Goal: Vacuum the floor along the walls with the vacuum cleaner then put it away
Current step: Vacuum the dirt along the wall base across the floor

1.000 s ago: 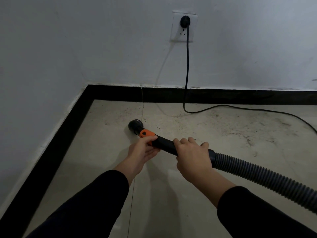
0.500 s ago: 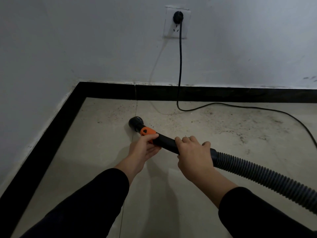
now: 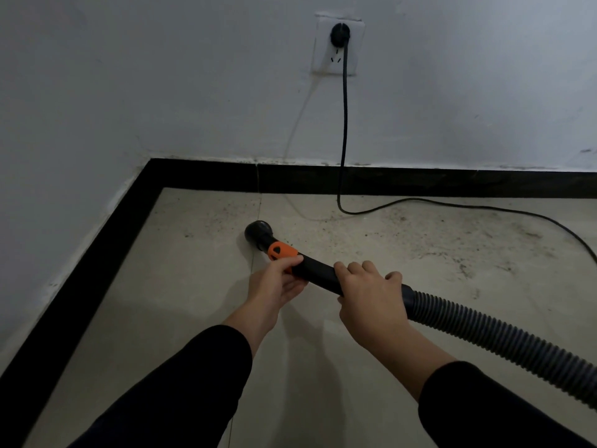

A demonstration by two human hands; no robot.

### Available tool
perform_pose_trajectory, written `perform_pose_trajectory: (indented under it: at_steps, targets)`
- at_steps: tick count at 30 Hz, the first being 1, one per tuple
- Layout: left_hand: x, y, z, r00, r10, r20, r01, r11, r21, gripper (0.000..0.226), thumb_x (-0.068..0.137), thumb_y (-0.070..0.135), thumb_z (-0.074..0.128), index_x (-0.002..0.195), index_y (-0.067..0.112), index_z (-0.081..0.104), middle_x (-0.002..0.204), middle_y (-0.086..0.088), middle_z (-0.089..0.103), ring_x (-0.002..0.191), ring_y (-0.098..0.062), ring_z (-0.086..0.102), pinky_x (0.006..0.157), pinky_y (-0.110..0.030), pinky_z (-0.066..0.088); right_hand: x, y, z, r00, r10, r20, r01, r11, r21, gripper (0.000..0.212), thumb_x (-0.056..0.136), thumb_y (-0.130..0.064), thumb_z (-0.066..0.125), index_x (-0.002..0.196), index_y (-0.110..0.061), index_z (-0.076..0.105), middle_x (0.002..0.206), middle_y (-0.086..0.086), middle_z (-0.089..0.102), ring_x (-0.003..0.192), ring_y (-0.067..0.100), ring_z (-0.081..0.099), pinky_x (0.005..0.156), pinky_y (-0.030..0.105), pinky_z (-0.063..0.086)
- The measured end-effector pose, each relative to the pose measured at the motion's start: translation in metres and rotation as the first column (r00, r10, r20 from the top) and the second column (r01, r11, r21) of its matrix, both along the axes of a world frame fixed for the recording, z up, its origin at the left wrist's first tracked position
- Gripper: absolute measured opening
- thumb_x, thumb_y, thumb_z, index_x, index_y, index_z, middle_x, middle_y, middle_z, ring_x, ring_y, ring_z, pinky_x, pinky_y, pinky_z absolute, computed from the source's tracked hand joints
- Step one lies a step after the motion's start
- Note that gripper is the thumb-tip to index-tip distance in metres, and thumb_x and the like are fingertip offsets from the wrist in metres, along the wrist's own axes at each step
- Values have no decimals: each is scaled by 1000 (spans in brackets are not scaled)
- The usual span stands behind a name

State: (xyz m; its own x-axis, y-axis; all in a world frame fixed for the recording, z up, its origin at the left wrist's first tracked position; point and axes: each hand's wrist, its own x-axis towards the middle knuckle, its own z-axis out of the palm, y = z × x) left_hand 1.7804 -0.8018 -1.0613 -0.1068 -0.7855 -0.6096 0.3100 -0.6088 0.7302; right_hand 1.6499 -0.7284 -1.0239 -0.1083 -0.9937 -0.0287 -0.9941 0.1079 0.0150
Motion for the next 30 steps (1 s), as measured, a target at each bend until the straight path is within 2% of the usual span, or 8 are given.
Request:
perform_pose_trajectory:
  at_steps: [8,19,25,30]
  targets:
    - [5,-11,-4,997,73,6,-73,997,8,21,77,18,78,92,8,67,73,-8,74,71,-16,73,57,-20,57,7,-14,-10,1000,-2,19,2,1000,-6,40,92,-21,55,128,-23,39,115,-4,54,109,20,46,89,47,35]
    - [7,-27,-11,996,93,-15,-93,996,10,24,77,16,78,96,6,67,83,-12,75,79,-19,73,64,-23,57,11,-30,-21,997,-30,67,30,999,-11,39,92,-20,54,128,-25,39,114,-5,54,109,19,47,89,45,34]
    - [8,-32,-13,993,110,-34,-111,994,-13,25,76,17,80,95,6,67,81,-10,75,74,-16,74,59,-20,56,12,-37,-22,994,-40,106,41,999,-7,37,92,-24,56,126,-26,40,111,-8,56,107,18,49,91,46,36]
    - [10,-31,-10,992,121,-46,-123,992,-29,26,76,17,82,92,6,65,82,-11,74,71,-14,74,61,-20,57,13,-39,-16,986,-58,156,56,998,15,33,92,-25,56,122,-27,42,107,-8,57,104,18,50,92,46,36]
